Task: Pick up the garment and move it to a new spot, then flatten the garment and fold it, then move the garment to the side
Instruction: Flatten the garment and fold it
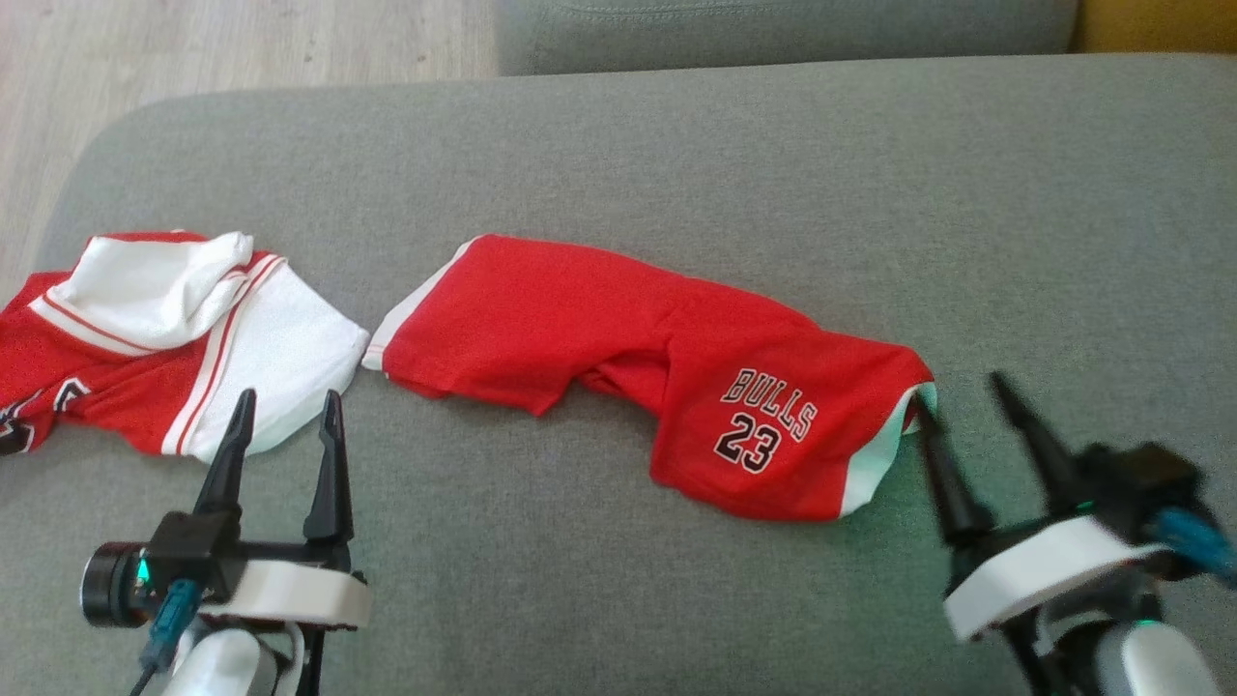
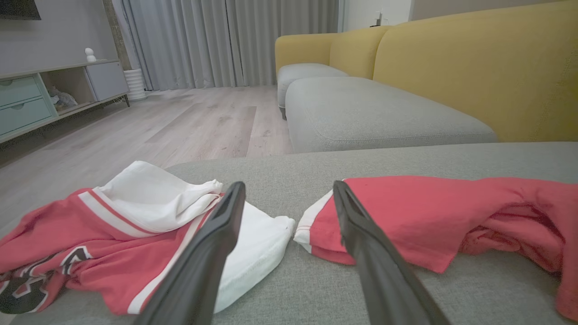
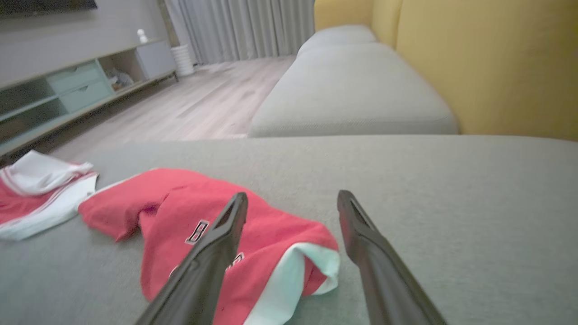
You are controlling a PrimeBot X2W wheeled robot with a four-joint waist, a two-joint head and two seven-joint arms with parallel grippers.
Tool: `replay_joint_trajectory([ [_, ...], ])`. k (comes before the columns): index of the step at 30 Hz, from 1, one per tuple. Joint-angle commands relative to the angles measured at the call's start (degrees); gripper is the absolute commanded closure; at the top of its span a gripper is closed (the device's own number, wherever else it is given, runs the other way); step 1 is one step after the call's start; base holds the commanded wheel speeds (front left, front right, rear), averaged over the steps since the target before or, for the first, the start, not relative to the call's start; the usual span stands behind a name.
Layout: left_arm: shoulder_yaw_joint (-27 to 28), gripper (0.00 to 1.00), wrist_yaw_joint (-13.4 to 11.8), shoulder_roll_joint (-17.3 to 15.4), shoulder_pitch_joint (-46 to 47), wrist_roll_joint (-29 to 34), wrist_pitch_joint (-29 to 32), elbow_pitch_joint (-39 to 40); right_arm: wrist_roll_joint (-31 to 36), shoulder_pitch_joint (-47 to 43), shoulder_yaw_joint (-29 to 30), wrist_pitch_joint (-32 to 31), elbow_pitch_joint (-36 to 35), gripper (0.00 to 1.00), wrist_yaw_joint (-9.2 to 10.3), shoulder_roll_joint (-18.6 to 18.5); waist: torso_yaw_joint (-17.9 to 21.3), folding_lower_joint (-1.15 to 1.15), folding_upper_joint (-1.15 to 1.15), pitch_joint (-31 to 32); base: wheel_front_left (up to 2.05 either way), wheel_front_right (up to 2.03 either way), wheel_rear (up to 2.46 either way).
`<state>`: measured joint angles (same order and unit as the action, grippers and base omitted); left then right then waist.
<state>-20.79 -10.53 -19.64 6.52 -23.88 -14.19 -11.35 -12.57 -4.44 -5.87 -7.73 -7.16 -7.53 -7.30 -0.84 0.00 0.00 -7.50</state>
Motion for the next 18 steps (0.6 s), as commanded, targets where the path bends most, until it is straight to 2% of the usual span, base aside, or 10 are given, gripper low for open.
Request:
replay_joint_trajectory([
  [1, 1.82, 0.0, 0.18, -1.13, 2.08, -0.27, -0.41, 1.5, -0.4, 1.17, -2.4, -0.72, -1.51, 0.0, 0.04, -1.69, -0.26, 0.0, 0.0, -0.43, 0.0, 0.0, 0.0],
  [7, 0.81, 0.0, 0.03, 0.58, 4.47, 0.77, -0.58, 2.13, -3.08, 3.38, -14.16, -9.01, 5.02, 0.0, 0.04, -7.36, -2.58, 0.0, 0.0, -2.59, 0.0, 0.0, 0.0],
  [9, 0.46, 0.0, 0.03, 1.44, 5.37, 1.19, -0.64, 2.23, -3.84, 5.05, -16.88, -10.05, 7.76, 0.0, 0.04, -8.53, -3.68, 0.0, 0.0, -3.36, 0.0, 0.0, 0.0],
  [18, 0.38, 0.0, 0.58, 5.15, 7.64, 3.01, -0.79, 2.81, -3.38, 10.89, -19.32, -13.08, 19.28, 0.0, 0.04, -10.64, -8.13, 0.0, 0.0, -6.04, 0.0, 0.0, 0.0],
])
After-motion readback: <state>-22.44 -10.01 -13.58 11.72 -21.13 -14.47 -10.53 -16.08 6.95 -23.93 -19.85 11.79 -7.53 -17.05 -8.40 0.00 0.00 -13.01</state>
